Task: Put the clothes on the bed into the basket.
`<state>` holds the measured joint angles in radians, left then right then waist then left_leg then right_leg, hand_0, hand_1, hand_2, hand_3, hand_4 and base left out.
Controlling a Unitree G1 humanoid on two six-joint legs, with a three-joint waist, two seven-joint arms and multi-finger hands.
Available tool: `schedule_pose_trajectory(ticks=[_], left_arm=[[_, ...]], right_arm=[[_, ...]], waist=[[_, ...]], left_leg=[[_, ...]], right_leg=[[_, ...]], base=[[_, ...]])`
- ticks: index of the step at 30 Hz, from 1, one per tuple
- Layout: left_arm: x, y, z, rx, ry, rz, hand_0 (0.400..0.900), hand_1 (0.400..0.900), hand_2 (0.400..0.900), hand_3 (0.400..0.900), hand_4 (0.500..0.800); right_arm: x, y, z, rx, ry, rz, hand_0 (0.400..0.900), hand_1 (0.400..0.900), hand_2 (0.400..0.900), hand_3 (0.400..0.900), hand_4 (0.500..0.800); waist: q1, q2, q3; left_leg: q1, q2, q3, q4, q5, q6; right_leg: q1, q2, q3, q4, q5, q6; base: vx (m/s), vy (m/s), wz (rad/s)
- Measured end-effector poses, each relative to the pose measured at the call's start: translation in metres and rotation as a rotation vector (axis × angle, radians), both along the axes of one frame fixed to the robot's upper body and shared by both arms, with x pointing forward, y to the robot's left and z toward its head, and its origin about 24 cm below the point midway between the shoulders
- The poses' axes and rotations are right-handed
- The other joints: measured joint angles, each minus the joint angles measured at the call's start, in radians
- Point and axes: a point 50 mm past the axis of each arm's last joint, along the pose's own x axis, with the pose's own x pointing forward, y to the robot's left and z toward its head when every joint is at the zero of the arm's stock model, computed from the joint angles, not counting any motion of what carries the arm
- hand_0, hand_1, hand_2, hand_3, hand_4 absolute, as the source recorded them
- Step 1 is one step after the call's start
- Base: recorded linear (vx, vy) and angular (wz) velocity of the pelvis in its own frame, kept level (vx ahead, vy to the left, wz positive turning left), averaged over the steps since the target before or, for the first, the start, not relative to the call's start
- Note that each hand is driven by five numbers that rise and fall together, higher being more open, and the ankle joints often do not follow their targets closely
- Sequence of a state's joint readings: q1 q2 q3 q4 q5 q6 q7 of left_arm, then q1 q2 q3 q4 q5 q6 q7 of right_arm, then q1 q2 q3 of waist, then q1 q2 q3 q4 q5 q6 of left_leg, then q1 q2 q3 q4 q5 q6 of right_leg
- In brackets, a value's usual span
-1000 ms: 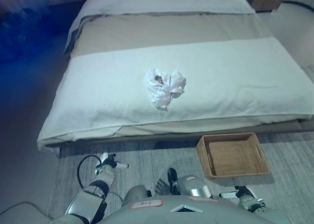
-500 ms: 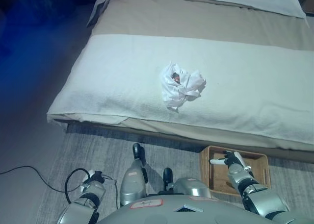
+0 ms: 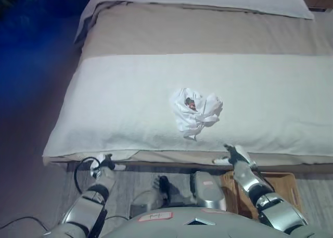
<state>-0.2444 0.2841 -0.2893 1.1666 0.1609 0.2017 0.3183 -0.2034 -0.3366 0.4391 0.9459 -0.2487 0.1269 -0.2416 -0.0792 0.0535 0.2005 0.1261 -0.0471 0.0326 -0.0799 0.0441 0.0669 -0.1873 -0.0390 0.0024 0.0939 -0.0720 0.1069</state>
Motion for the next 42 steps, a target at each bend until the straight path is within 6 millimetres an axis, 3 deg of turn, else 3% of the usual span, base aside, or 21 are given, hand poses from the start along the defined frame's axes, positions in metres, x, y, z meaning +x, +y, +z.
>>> schedule_pose_trajectory(ticks=[1, 2, 3, 4, 5, 7, 9, 12, 15, 22, 34, 35, 42], left_arm=[[-0.001, -0.001, -0.001, -0.004, -0.003, -0.001, 0.900, 0.900, 0.900, 0.900, 0.800], [-0.006, -0.001, -0.003, -0.003, 0.003, 0.001, 0.900, 0.900, 0.900, 0.900, 0.800], [-0.009, -0.003, -0.004, -0.011, 0.002, 0.003, 0.900, 0.900, 0.900, 0.900, 0.800], [-0.007, -0.005, -0.003, -0.018, -0.009, 0.000, 0.900, 0.900, 0.900, 0.900, 0.800], [-0.017, -0.006, -0.008, -0.023, 0.014, 0.006, 0.900, 0.900, 0.900, 0.900, 0.800], [-0.029, -0.003, -0.012, -0.005, 0.036, 0.024, 0.900, 0.900, 0.900, 0.900, 0.800], [-0.045, 0.001, -0.018, 0.010, 0.088, 0.044, 0.900, 0.900, 0.900, 0.900, 0.800], [-0.049, 0.002, -0.019, 0.019, 0.102, 0.048, 0.900, 0.900, 0.900, 0.900, 0.800], [-0.046, -0.003, -0.019, 0.012, 0.100, 0.038, 0.900, 0.900, 0.900, 0.900, 0.800], [-0.044, -0.003, -0.018, 0.033, 0.091, 0.051, 0.900, 0.900, 0.900, 0.900, 0.800], [-0.002, -0.016, -0.004, -0.001, -0.040, 0.028, 0.900, 0.900, 0.900, 0.900, 0.800], [-0.001, -0.017, -0.003, -0.004, -0.044, 0.027, 0.900, 0.900, 0.900, 0.900, 0.800], [-0.004, -0.020, -0.006, -0.010, -0.033, 0.028, 0.900, 0.900, 0.900, 0.900, 0.800]], right_arm=[[0.007, 0.006, 0.005, -0.007, -0.037, 0.040, 0.900, 0.900, 0.900, 0.900, 0.800], [0.009, 0.009, 0.008, -0.017, -0.061, 0.064, 0.900, 0.900, 0.900, 0.900, 0.800], [0.008, 0.009, 0.009, -0.038, -0.073, 0.086, 0.900, 0.900, 0.900, 0.900, 0.800], [0.007, 0.006, 0.010, -0.061, -0.074, 0.099, 0.900, 0.900, 0.900, 0.900, 0.800], [0.010, 0.002, 0.012, -0.078, -0.085, 0.100, 0.900, 0.900, 0.900, 0.900, 0.800], [0.016, -0.001, 0.021, -0.136, -0.137, 0.145, 0.900, 0.900, 0.900, 0.900, 0.800], [0.020, -0.004, 0.027, -0.177, -0.181, 0.158, 0.900, 0.900, 0.900, 0.900, 0.800], [0.022, -0.012, 0.030, -0.208, -0.197, 0.152, 0.900, 0.900, 0.900, 0.900, 0.800], [0.032, -0.017, 0.039, -0.247, -0.245, 0.139, 0.900, 0.900, 0.900, 0.900, 0.800], [0.069, -0.011, 0.062, -0.309, -0.341, 0.132, 0.900, 0.900, 0.900, 0.900, 0.800], [0.088, -0.004, 0.075, -0.356, -0.386, 0.151, 0.900, 0.900, 0.900, 0.900, 0.800], [0.088, -0.005, 0.076, -0.356, -0.386, 0.150, 0.400, 0.400, 0.400, 0.400, 0.500], [0.084, -0.010, 0.073, -0.361, -0.376, 0.135, 0.400, 0.400, 0.400, 0.400, 0.500]], waist=[[-0.001, -0.010, -0.006], [-0.002, -0.024, -0.012], [-0.005, -0.043, -0.014], [-0.001, -0.061, -0.017], [0.008, -0.055, -0.017], [0.004, -0.046, -0.025], [0.000, -0.044, -0.025], [0.000, -0.039, -0.024], [0.002, -0.005, -0.003], [0.012, 0.086, 0.018], [0.025, 0.123, 0.011], [0.023, 0.127, 0.008], [0.011, 0.131, 0.006]], left_leg=[[0.009, -0.004, -0.004, -0.001, -0.020, -0.005], [0.012, -0.014, -0.030, 0.000, -0.030, -0.023], [0.025, -0.025, -0.071, 0.002, -0.037, -0.045], [0.035, -0.030, -0.087, 0.000, -0.034, -0.061], [0.033, -0.017, -0.098, -0.001, -0.038, -0.067], [0.005, 0.007, -0.138, -0.002, -0.059, -0.084], [-0.037, 0.038, -0.129, 0.003, -0.070, -0.084], [-0.096, 0.074, -0.075, 0.012, -0.052, -0.103], [-0.158, 0.083, -0.031, 0.013, -0.007, -0.115], [-0.243, 0.078, -0.042, -0.001, 0.023, -0.118], [-0.314, 0.099, -0.027, -0.001, 0.053, -0.150], [-0.313, 0.100, -0.027, -0.001, 0.053, -0.150], [-0.267, 0.101, -0.025, -0.010, 0.052, -0.150]], right_leg=[[0.042, -0.001, -0.004, -0.059, 0.046, 0.016], [0.112, -0.003, 0.015, -0.105, 0.075, 0.010], [0.186, -0.007, 0.030, -0.170, 0.119, -0.011], [0.199, -0.021, 0.004, -0.177, 0.217, -0.032], [0.208, -0.011, -0.015, -0.177, 0.225, -0.063], [0.204, 0.002, -0.066, -0.181, 0.209, -0.085], [0.188, 0.009, -0.131, -0.181, 0.192, -0.109], [0.155, 0.005, -0.217, -0.182, 0.177, -0.131], [0.117, -0.005, -0.268, -0.181, 0.170, -0.127], [0.028, -0.008, -0.256, -0.181, 0.178, -0.112], [-0.048, 0.013, -0.246, -0.181, 0.183, -0.116], [-0.048, 0.013, -0.246, -0.181, 0.183, -0.116], [-0.003, 0.015, -0.242, -0.181, 0.183, -0.117]], base=[[0.40, -0.141, 0.90], [0.25, -0.095, 0.46], [0.33, -0.179, 0.95], [0.34, -0.219, 1.12], [0.41, -0.281, 1.40], [0.22, -0.205, 0.95], [0.17, -0.170, 0.85], [0.07, -0.080, 0.74], [0.07, -0.070, 0.20], [0.03, -0.033, -0.05], [0.03, 0.009, -0.03], [0.05, 0.017, -0.07], [0.05, 0.030, -0.06]])
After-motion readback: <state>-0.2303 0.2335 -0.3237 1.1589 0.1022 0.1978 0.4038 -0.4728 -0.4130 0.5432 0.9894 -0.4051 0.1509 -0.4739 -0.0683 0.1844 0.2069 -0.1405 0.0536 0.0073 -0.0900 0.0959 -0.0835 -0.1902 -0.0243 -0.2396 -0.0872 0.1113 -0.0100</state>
